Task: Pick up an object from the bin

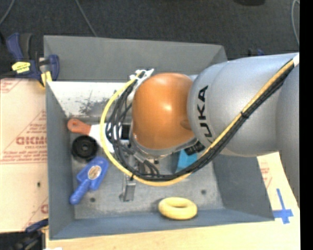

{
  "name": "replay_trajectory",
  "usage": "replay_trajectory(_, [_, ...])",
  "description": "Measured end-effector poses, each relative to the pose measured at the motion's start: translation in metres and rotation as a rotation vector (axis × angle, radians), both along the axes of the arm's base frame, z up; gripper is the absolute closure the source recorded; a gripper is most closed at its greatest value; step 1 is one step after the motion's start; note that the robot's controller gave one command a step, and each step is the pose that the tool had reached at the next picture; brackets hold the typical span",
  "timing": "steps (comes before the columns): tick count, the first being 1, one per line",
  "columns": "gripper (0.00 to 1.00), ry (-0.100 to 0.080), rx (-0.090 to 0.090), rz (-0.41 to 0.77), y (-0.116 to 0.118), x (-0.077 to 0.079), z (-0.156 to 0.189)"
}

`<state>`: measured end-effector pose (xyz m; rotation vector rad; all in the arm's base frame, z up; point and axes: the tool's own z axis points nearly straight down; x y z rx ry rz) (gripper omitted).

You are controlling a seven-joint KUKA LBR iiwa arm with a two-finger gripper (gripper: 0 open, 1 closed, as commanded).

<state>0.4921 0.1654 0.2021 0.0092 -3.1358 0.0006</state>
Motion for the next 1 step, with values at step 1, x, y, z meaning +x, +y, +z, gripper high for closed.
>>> replay_trajectory(1, [0.0, -0.008, 0.002, -0.005, -0.001, 0.0015, 0.0045])
